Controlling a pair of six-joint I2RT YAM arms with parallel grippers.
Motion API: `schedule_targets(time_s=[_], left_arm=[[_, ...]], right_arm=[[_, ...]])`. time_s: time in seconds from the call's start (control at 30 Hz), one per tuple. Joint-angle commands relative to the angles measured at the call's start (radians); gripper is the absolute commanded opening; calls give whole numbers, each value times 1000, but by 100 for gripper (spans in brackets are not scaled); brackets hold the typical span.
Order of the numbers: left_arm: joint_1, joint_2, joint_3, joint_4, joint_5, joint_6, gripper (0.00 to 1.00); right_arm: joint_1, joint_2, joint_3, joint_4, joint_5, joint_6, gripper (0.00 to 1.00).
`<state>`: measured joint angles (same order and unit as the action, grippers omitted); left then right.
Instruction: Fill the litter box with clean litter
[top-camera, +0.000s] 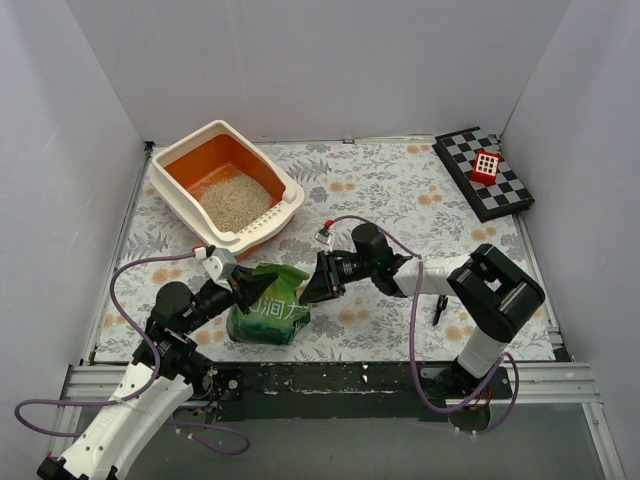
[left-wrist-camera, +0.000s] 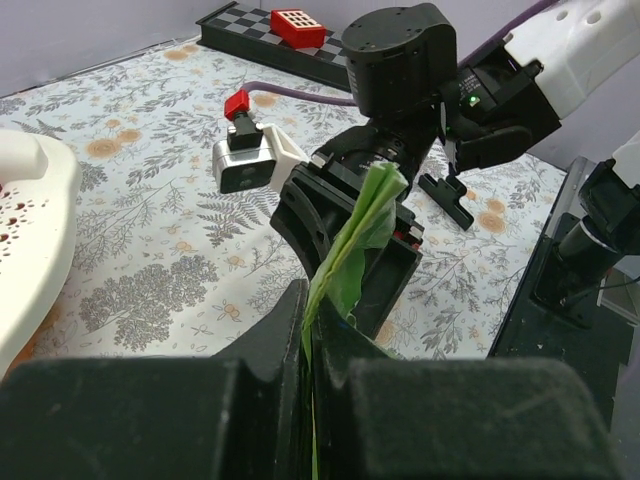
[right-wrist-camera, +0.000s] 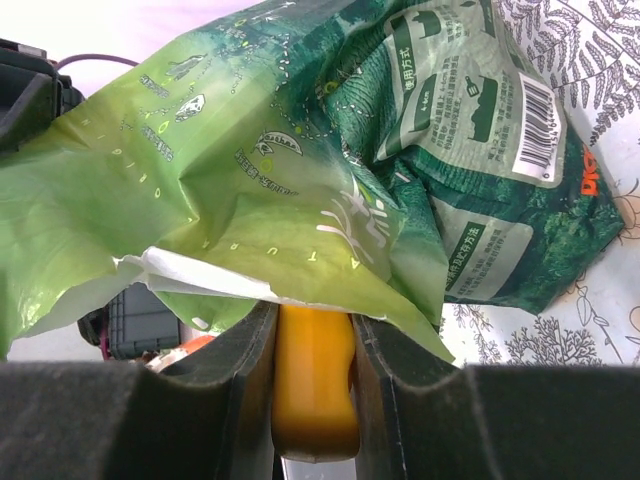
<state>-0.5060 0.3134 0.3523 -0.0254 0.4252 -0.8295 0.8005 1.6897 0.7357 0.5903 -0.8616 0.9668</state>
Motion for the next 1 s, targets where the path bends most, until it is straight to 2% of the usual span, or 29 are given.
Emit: schedule_targets(time_s=[0.0,0.23,0.7,0.97], left_arm=[[4,-4,25,68,-29,10,0],[4,6,25,67,-25,10,0],[4,3,14,81,-11,9,0],[4,3,-1,102,0,3,0]], right_arm=[[19,-47,-38,167,32,78,1],[0,-139,-82,216,27,113,1],[-72,-257,-258,466,-4,279,1],[-167,-386,-351,453,-39,308,1]])
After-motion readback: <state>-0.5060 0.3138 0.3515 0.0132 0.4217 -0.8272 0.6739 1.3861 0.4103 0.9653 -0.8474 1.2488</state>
